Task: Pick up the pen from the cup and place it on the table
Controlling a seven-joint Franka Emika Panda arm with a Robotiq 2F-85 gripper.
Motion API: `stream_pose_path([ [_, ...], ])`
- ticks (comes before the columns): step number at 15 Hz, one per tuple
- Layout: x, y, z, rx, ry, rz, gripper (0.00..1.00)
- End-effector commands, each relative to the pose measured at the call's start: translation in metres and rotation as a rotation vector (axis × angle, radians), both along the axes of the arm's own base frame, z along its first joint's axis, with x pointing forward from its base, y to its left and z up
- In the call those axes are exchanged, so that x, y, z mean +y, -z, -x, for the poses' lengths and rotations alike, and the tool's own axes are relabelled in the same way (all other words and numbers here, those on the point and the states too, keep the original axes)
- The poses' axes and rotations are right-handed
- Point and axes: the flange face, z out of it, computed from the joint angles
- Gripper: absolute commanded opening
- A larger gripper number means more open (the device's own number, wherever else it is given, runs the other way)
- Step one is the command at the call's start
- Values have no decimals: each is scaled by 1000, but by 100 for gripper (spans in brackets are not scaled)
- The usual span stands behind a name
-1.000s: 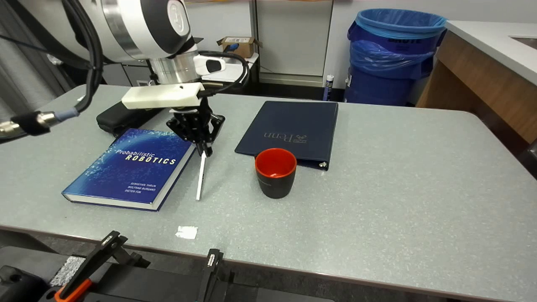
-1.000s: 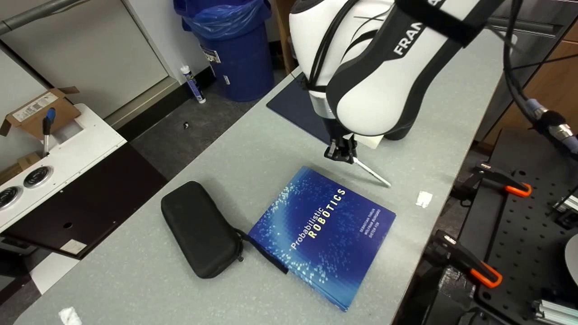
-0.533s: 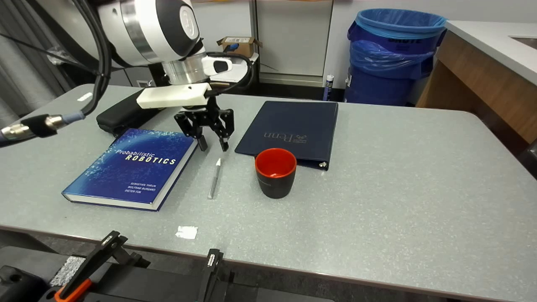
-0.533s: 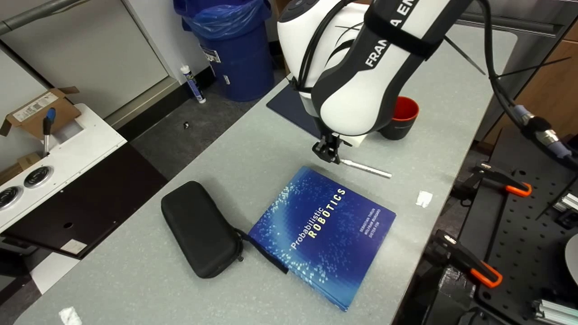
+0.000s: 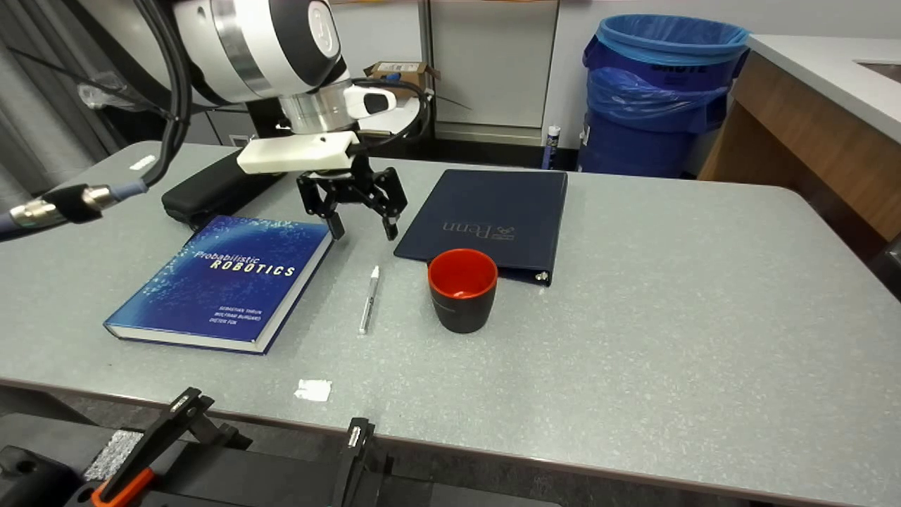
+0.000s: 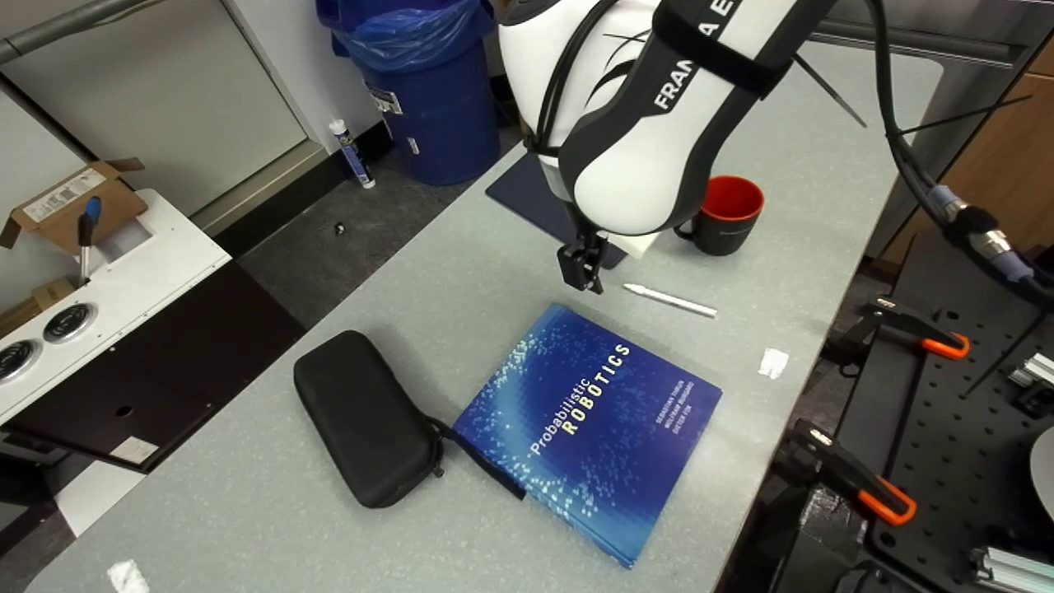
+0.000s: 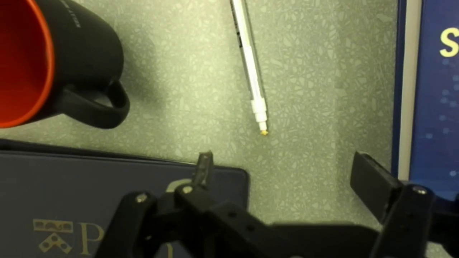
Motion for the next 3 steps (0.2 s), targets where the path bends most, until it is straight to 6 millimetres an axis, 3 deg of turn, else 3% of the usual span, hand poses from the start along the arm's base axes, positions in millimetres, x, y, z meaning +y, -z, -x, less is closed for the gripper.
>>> stream_pose_path([
  [1,0,0,0,1,0,0,100],
  [3,0,0,0,2,-1,-1,100],
])
